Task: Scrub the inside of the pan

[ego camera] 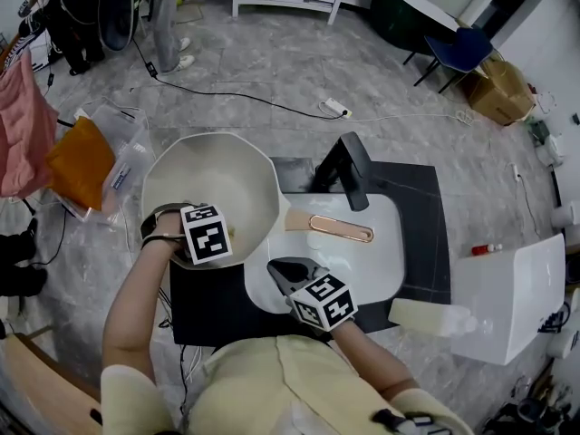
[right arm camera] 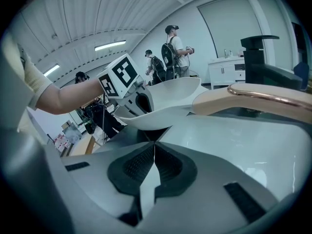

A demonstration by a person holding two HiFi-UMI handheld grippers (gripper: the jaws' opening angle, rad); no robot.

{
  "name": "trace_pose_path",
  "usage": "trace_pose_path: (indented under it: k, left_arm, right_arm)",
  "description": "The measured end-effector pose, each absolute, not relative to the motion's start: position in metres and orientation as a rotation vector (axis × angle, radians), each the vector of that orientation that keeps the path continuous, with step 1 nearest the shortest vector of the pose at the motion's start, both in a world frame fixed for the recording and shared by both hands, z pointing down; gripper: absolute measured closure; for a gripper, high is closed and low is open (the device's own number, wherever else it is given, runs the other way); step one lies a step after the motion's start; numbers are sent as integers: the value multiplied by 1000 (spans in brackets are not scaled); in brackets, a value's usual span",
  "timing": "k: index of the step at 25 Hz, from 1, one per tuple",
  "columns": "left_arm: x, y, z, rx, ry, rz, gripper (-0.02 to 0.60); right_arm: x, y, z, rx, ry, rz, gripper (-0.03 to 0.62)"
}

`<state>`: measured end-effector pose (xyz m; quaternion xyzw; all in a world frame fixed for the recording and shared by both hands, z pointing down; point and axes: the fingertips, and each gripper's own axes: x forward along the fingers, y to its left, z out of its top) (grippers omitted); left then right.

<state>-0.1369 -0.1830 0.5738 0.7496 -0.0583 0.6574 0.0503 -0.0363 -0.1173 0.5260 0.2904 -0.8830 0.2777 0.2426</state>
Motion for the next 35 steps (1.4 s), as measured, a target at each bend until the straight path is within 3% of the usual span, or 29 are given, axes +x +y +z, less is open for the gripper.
trace_pose_path:
  k: [11,18,35]
  left_arm:
    - [-194,-196,574,2011,-278,2281,541]
    - [-214,-236,577,1947,-583,2357,541]
    - [-213,-314,571,2075,-1160,2284,541]
  right_arm:
    - [-35,-117,528,795,-2405,772,577]
    - [-33,-119,532,799,-2399,781,577]
    - [-26,-125,535,829,-2385,806,577]
